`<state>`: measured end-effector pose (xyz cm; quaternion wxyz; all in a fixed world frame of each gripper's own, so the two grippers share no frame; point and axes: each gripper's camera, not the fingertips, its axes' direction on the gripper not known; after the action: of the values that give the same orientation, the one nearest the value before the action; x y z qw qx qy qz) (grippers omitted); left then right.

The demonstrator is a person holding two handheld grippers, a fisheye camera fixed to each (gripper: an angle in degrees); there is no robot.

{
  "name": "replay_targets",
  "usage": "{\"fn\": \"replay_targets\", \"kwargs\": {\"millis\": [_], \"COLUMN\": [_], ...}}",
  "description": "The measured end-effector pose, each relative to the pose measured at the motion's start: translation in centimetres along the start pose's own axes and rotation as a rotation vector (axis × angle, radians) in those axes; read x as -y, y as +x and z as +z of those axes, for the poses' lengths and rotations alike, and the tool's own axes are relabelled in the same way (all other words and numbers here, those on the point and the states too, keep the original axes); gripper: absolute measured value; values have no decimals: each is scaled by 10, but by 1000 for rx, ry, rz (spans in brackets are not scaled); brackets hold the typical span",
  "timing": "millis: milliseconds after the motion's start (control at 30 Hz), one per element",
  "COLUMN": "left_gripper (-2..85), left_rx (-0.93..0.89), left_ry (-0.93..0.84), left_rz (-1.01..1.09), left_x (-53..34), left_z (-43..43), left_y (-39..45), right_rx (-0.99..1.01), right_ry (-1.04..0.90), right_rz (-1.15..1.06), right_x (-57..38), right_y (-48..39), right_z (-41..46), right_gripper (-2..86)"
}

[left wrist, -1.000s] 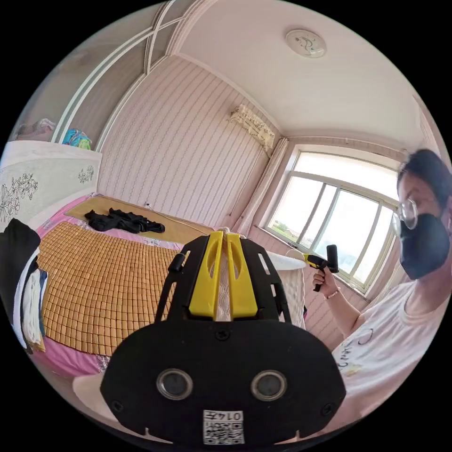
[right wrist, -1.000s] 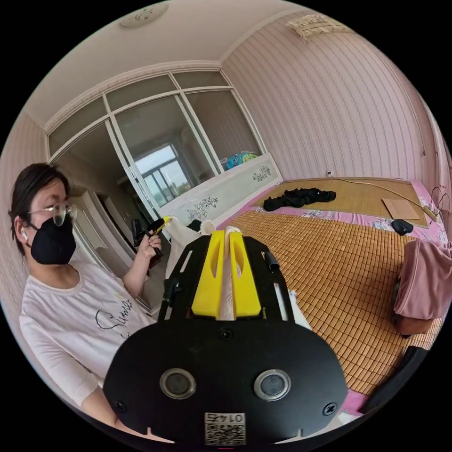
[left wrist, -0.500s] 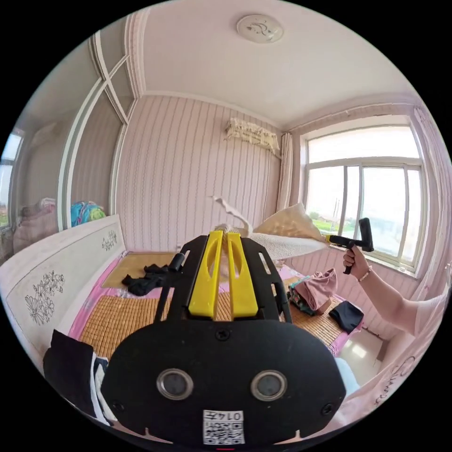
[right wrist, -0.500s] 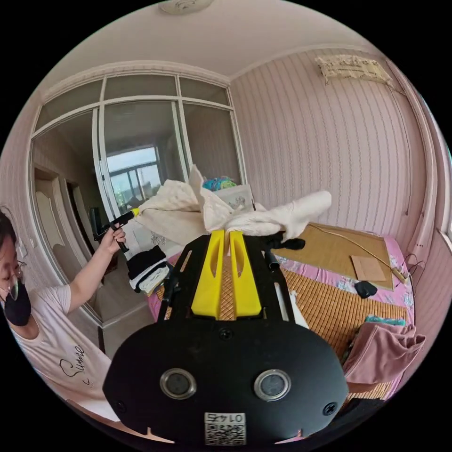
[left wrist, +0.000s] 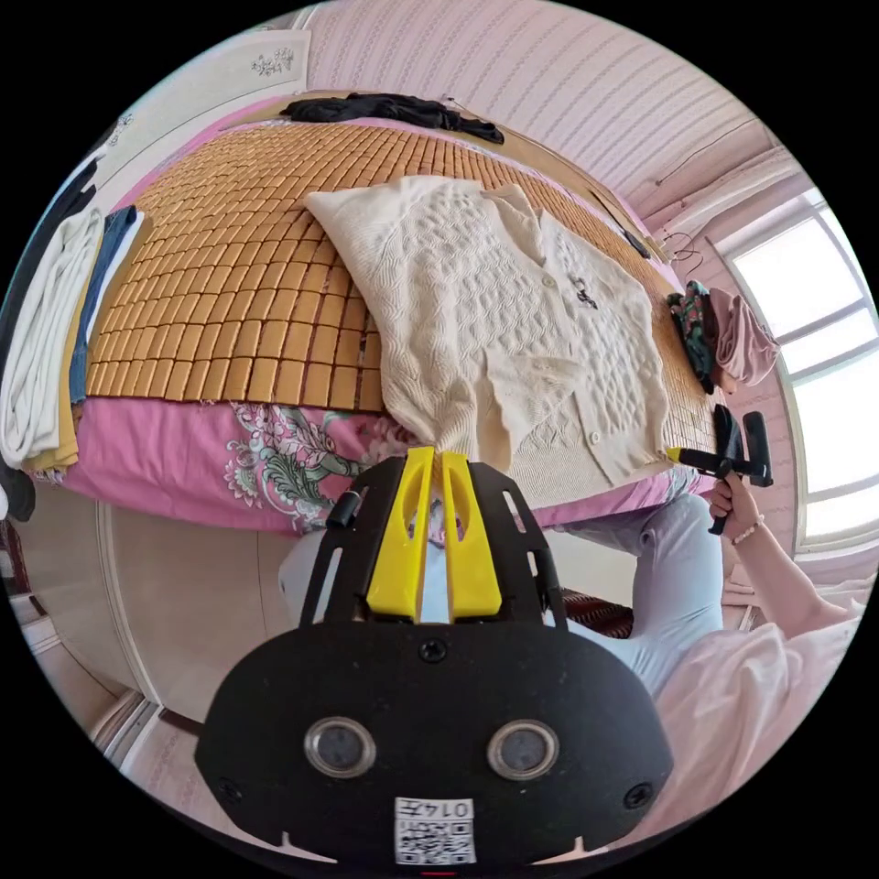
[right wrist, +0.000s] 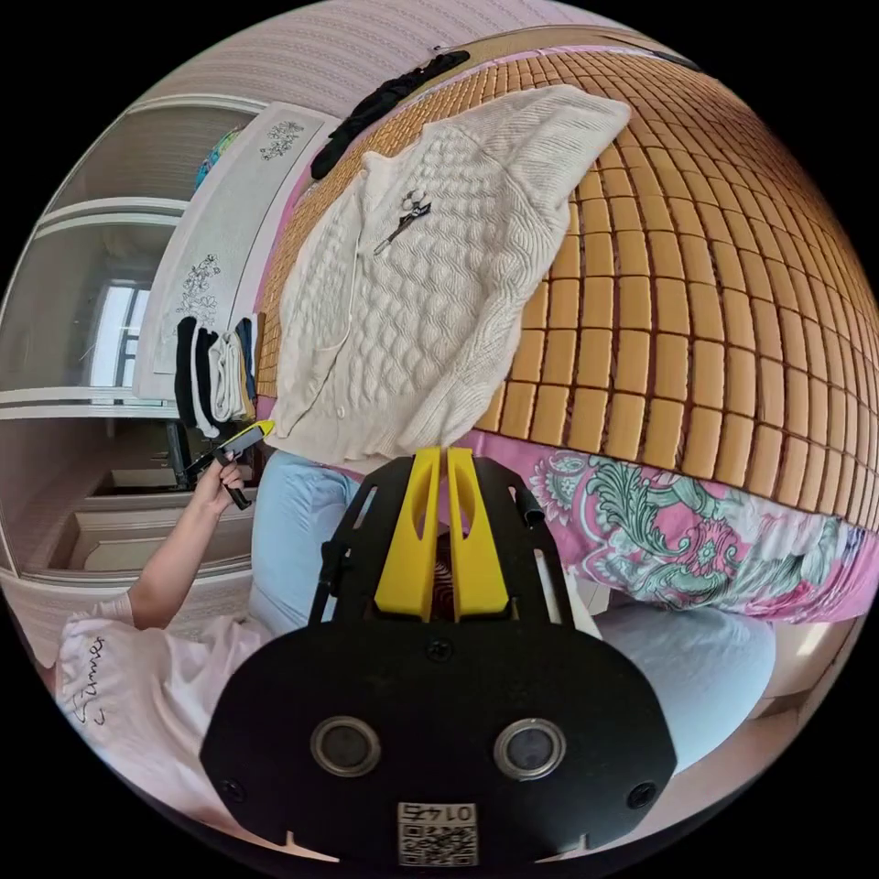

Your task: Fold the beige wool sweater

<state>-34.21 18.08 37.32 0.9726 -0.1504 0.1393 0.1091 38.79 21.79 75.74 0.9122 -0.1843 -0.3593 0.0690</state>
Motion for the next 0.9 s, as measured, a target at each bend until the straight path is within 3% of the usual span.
{"fn": "replay_targets", "kwargs": {"millis": [200, 300, 433, 567, 667, 833, 900], "left_gripper": [3, 25, 53, 79, 105, 98, 78], "left_rx": [32, 80, 67, 27, 12, 132, 179], "left_ry": [89, 148, 180, 143, 111, -28, -8], "left_rz": [56, 113, 230, 326, 304, 255, 274], "left_x": [-18, -22, -12, 18, 46, 73, 71], "left_z": [-10, -22, -31, -7, 29, 84, 91], "left_y": [7, 19, 46, 84, 103, 122, 129], "right_rx": [-4, -110, -302, -456, -434, -531, -604], "right_ry": [-42, -58, 11, 11, -107, -217, -166], "right_rz": [-14, -37, -258, -571, -677, -677, -636], "right_x": [3, 7, 19, 40, 60, 84, 91], "right_y": [-15, -24, -76, -149, -185, -203, -201], "right_z": [1, -3, -4, 38, 82, 135, 137], "right_gripper": [0, -1, 0, 31, 67, 97, 54]}}
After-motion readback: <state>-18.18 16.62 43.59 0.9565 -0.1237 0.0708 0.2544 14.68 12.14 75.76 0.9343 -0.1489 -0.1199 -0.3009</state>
